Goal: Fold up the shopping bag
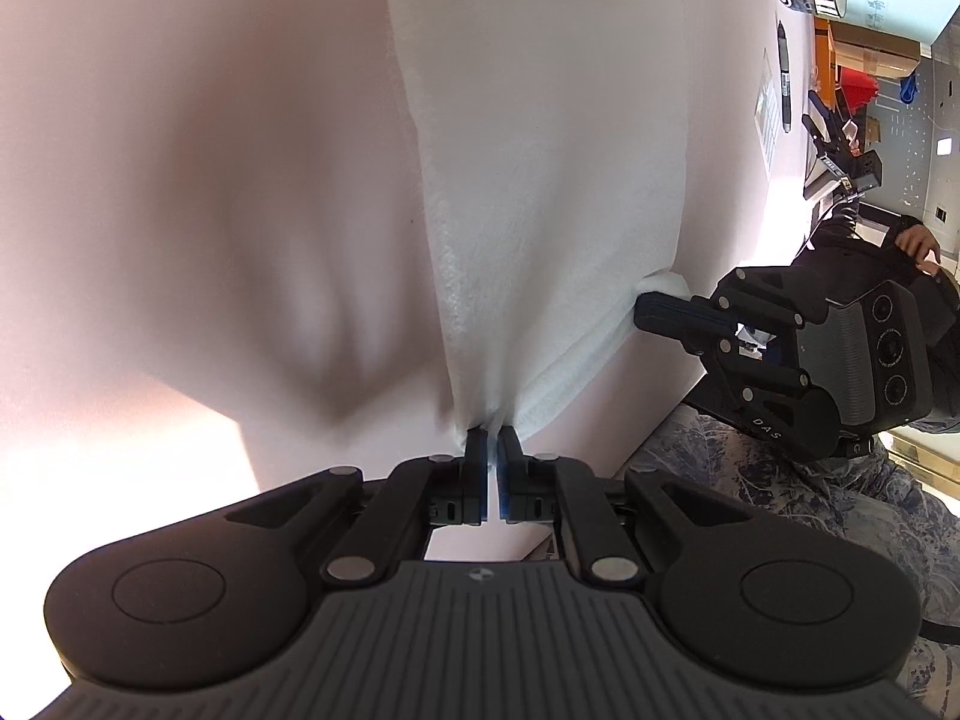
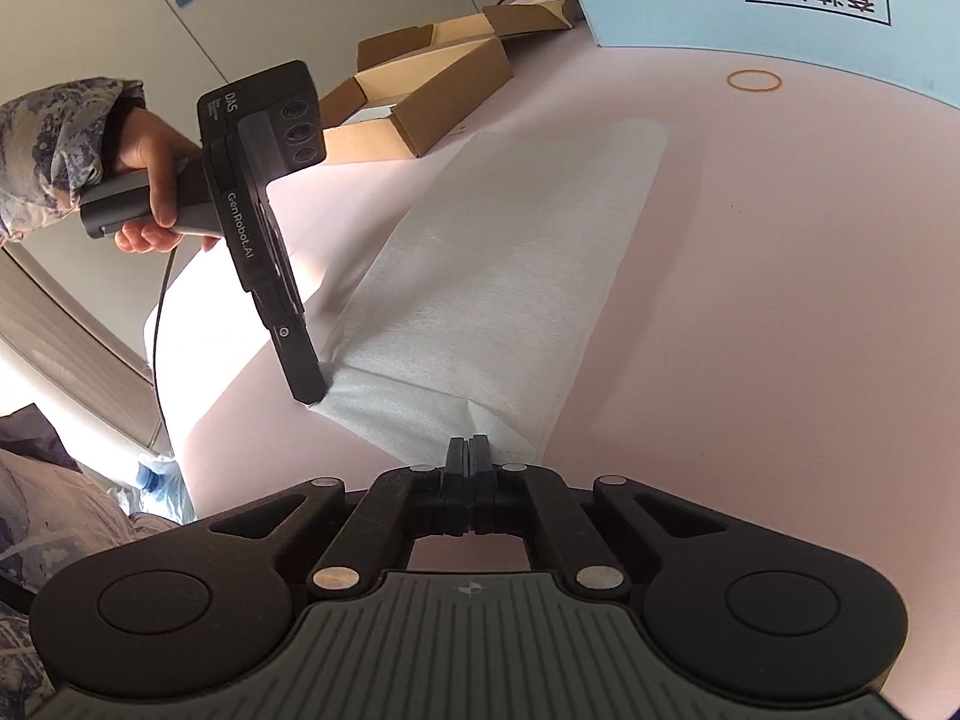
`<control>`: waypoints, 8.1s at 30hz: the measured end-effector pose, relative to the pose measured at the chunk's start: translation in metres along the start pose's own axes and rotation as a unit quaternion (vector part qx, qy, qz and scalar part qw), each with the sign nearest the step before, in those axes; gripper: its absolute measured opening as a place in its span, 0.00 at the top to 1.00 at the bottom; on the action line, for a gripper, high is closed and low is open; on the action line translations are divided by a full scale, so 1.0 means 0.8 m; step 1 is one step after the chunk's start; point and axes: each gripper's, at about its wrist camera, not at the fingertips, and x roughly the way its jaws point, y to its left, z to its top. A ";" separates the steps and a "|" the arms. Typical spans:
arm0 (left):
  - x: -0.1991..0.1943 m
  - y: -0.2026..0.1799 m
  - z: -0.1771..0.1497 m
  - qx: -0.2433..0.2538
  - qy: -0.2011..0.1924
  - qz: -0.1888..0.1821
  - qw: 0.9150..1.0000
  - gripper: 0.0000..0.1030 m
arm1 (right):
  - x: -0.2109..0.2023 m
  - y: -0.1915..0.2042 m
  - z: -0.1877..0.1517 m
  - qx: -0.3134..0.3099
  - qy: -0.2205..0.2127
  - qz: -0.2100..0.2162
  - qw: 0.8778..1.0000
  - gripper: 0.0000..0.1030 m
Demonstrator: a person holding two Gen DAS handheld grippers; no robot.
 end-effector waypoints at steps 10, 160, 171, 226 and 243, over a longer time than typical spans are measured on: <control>-0.027 -0.025 -0.069 0.067 -0.121 0.000 0.990 0.46 | 0.004 -0.013 0.000 0.035 -0.004 0.007 0.999 1.00; 0.007 -0.076 -0.047 0.276 -0.084 0.085 0.954 0.96 | 0.012 0.009 0.039 -0.057 0.010 0.052 0.997 0.89; -0.001 -0.053 -0.056 0.228 -0.124 0.045 0.965 0.96 | 0.005 -0.032 0.028 0.007 -0.007 0.037 0.999 1.00; 0.017 -0.040 -0.133 0.029 -0.364 0.063 0.929 0.98 | -0.015 0.074 -0.010 -0.490 0.006 -0.139 0.860 0.88; 0.012 -0.032 -0.118 0.016 -0.322 0.039 0.946 0.98 | 0.046 0.073 -0.048 -0.727 0.068 -0.121 0.673 0.96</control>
